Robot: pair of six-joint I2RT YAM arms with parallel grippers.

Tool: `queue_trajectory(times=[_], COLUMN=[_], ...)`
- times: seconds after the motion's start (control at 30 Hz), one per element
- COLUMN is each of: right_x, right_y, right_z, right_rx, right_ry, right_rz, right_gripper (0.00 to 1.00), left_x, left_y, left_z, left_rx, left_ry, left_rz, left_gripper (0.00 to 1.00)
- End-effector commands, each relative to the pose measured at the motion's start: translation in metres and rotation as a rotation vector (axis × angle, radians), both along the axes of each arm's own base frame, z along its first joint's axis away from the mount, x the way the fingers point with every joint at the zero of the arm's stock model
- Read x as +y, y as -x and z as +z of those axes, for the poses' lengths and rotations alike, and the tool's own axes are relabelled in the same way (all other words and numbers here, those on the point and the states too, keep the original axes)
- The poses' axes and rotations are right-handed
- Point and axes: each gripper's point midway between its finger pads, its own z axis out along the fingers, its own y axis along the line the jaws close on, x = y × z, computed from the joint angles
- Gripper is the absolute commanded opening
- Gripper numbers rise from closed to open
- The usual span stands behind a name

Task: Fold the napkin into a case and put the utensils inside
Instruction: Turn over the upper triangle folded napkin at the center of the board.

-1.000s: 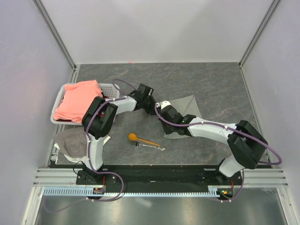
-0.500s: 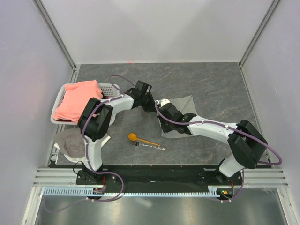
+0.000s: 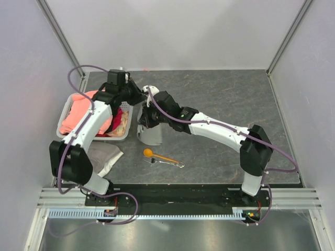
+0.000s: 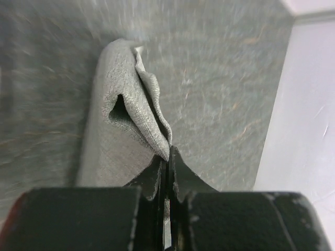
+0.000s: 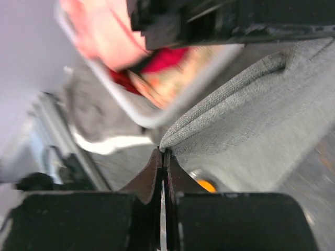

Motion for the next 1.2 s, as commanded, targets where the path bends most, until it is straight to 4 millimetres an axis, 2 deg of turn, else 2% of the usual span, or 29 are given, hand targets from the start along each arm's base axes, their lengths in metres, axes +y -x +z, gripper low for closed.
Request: queue_trajectory(times=[0.0, 0.03, 0.07, 0.1, 0.13, 0.17, 0.23, 0.27, 0.3, 0.33, 0.37, 0.4, 0.43, 0.47, 0.5, 0.53, 0.63, 0.7, 0.77, 0.8, 0.83, 0.9, 0.93, 0.97, 1.0, 1.03, 1.07, 1.13, 1.17], right_x=[0.050, 0.052, 0.047, 0.046, 0.042, 0.028, 0.010, -0.011, -0.021, -0.038, -0.052, -0.062, -0.084, -0.092, -0.101, -0.118, -0.146, -0.158, -0.172, -0.177, -0.185, -0.199, -0.213, -0.225, -0.235, -0.247, -0.262, -0.277, -0.286], right_y=[0.058, 0.061, 0.057, 0.053, 0.049, 0.041, 0.034, 0.024, 0.023, 0.010, 0.016, 0.016, 0.016, 0.016, 0.017, 0.021, 0.029, 0.033, 0.038, 0.039, 0.039, 0.045, 0.038, 0.045, 0.045, 0.039, 0.043, 0.036, 0.036], right_z=[0.049, 0.053, 0.044, 0.048, 0.045, 0.032, 0.015, -0.006, -0.015, -0.026, -0.047, -0.058, -0.080, -0.085, -0.093, -0.108, -0.131, -0.139, -0.150, -0.154, -0.157, -0.165, -0.164, -0.171, -0.172, -0.163, -0.171, -0.158, -0.160], right_rx=[0.132, 0.152, 0.175, 0.170, 0.201, 0.221, 0.269, 0.301, 0.325, 0.342, 0.377, 0.390, 0.427, 0.421, 0.429, 0.452, 0.488, 0.496, 0.510, 0.515, 0.507, 0.538, 0.497, 0.524, 0.513, 0.467, 0.484, 0.456, 0.464], right_ry=[-0.228, -0.253, -0.251, -0.291, -0.318, -0.338, -0.367, -0.386, -0.400, -0.413, -0.413, -0.409, -0.390, -0.394, -0.385, -0.365, -0.328, -0.314, -0.276, -0.258, -0.244, -0.204, -0.184, -0.134, -0.101, -0.089, -0.032, -0.040, -0.021], right_rz=[0.257, 0.268, 0.260, 0.261, 0.241, 0.236, 0.204, 0.187, 0.194, 0.162, 0.170, 0.158, 0.109, 0.098, 0.077, 0.038, -0.032, -0.064, -0.125, -0.148, -0.193, -0.245, -0.305, -0.346, -0.382, -0.417, -0.480, -0.536, -0.570], right_gripper=[0.00, 0.00, 0.00, 0.00, 0.00, 0.00, 0.00, 0.00, 0.00, 0.00, 0.00, 0.00, 0.00, 0.00, 0.00, 0.00, 0.00, 0.00, 0.00, 0.01, 0.03, 0.11, 0.22, 0.28, 0.41, 0.48, 0.53, 0.65, 0.70], left_x=[0.024, 0.021, 0.016, 0.008, -0.004, -0.015, -0.041, -0.052, -0.073, -0.085, -0.098, -0.121, -0.131, -0.142, -0.163, -0.172, -0.202, -0.220, -0.228, -0.234, -0.237, -0.247, -0.249, -0.256, -0.255, -0.256, -0.255, -0.251, -0.244], left_y=[-0.027, -0.032, -0.036, -0.042, -0.051, -0.056, -0.063, -0.073, -0.073, -0.076, -0.083, -0.083, -0.085, -0.090, -0.087, -0.086, -0.080, -0.072, -0.072, -0.067, -0.065, -0.058, -0.055, -0.048, -0.042, -0.035, -0.029, -0.014, -0.005], left_z=[0.113, 0.109, 0.108, 0.112, 0.092, 0.081, 0.073, 0.045, 0.043, 0.031, 0.006, 0.005, -0.002, -0.025, -0.020, -0.022, -0.043, -0.057, -0.063, -0.075, -0.078, -0.078, -0.074, -0.066, -0.063, -0.042, -0.035, -0.020, -0.004], left_rx=[-0.357, -0.349, -0.349, -0.358, -0.315, -0.296, -0.290, -0.244, -0.250, -0.235, -0.197, -0.212, -0.213, -0.186, -0.208, -0.215, -0.211, -0.203, -0.210, -0.194, -0.185, -0.179, -0.182, -0.183, -0.171, -0.191, -0.189, -0.183, -0.195], left_ry=[-0.067, -0.070, -0.067, -0.054, -0.054, -0.049, -0.047, -0.067, -0.065, -0.069, -0.090, -0.089, -0.103, -0.128, -0.121, -0.125, -0.152, -0.165, -0.183, -0.190, -0.182, -0.154, -0.143, -0.109, -0.105, -0.080, -0.072, -0.057, -0.053], left_rz=[0.069, 0.063, 0.046, 0.026, -0.001, -0.026, -0.070, -0.076, -0.107, -0.123, -0.133, -0.162, -0.170, -0.177, -0.206, -0.215, -0.250, -0.279, -0.282, -0.300, -0.311, -0.357, -0.381, -0.429, -0.450, -0.478, -0.495, -0.541, -0.549], left_gripper=[0.02, 0.02, 0.02, 0.02, 0.02, 0.02, 0.02, 0.02, 0.02, 0.02, 0.02, 0.02, 0.02, 0.02, 0.02, 0.02, 0.02, 0.02, 0.02, 0.02, 0.04, 0.18, 0.27, 0.40, 0.49, 0.55, 0.67, 0.74, 0.77])
